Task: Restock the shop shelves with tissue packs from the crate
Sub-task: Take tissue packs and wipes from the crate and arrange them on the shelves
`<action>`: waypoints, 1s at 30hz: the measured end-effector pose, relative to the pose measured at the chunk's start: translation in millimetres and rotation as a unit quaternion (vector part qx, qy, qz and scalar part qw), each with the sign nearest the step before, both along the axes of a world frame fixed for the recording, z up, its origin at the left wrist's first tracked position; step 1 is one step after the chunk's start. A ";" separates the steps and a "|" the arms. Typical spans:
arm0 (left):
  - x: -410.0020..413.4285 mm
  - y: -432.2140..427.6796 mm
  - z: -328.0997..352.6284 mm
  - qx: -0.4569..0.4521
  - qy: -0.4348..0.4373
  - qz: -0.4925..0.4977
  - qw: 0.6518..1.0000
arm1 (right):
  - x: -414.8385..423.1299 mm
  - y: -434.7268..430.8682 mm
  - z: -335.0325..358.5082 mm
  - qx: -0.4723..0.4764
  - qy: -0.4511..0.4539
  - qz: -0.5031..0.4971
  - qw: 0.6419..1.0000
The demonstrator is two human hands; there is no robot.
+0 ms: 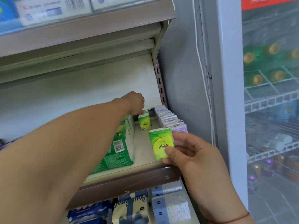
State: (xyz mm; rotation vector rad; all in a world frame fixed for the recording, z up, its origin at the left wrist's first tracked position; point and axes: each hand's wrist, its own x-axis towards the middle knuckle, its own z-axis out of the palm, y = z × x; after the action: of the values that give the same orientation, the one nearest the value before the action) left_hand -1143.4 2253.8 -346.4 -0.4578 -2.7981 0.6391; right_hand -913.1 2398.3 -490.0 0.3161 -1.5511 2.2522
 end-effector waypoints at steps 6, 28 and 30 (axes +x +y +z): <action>122.6 -19.2 25.3 0.266 0.013 -0.146 0.953 | 19.6 3.8 13.0 0.004 0.031 0.022 0.999; 168.0 -21.6 47.7 0.278 -0.195 -0.079 0.937 | 49.7 15.8 15.1 0.028 -0.029 -0.022 0.999; 135.4 -17.2 44.7 0.238 -0.131 -0.056 0.961 | 47.0 19.9 14.8 0.018 -0.029 -0.014 0.999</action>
State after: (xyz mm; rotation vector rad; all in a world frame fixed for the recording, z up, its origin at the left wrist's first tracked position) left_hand -1007.9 2236.5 -301.7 -0.6274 -2.9991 -0.1368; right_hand -866.1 2418.2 -475.3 0.2404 -1.6166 2.2328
